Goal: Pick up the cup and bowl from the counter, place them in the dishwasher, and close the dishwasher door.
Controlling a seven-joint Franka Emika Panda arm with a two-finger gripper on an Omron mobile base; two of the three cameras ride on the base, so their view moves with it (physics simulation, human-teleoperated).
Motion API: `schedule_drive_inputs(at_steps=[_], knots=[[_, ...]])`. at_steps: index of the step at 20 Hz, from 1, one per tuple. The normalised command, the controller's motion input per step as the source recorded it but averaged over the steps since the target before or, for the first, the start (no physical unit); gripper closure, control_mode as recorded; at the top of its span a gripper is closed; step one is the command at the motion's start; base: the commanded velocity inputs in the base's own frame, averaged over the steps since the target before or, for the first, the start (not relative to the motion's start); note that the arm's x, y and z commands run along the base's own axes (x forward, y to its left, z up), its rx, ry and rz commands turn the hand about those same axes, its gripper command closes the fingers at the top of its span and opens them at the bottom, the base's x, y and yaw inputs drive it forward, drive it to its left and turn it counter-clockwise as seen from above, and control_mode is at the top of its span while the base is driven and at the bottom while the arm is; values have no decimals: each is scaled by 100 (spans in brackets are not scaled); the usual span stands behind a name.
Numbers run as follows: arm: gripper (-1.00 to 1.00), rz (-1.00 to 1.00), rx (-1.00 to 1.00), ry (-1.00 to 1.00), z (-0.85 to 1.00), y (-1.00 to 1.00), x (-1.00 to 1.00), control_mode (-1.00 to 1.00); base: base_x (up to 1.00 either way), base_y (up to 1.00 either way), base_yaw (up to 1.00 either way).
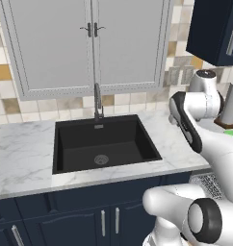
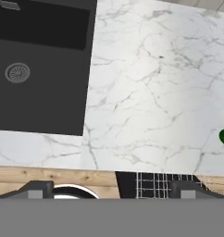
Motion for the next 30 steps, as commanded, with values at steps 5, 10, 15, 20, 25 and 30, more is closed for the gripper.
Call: schedule_drive_inputs(at_steps=[5,10,15,20,25,30], knots=[[-100,0,0,0,-29,-36,0,-100,0,0,0],[-100,0,0,0,-21,-38,0,-100,0,0,0],[-100,0,0,0,-20,-39,0,-100,0,0,0],[-100,0,0,0,-14,-39,0,-100,0,0,0],[-100,0,0,0,-5,-40,0,-100,0,0,0],[-100,0,0,0,0,-44,2,-100,0,0,0]])
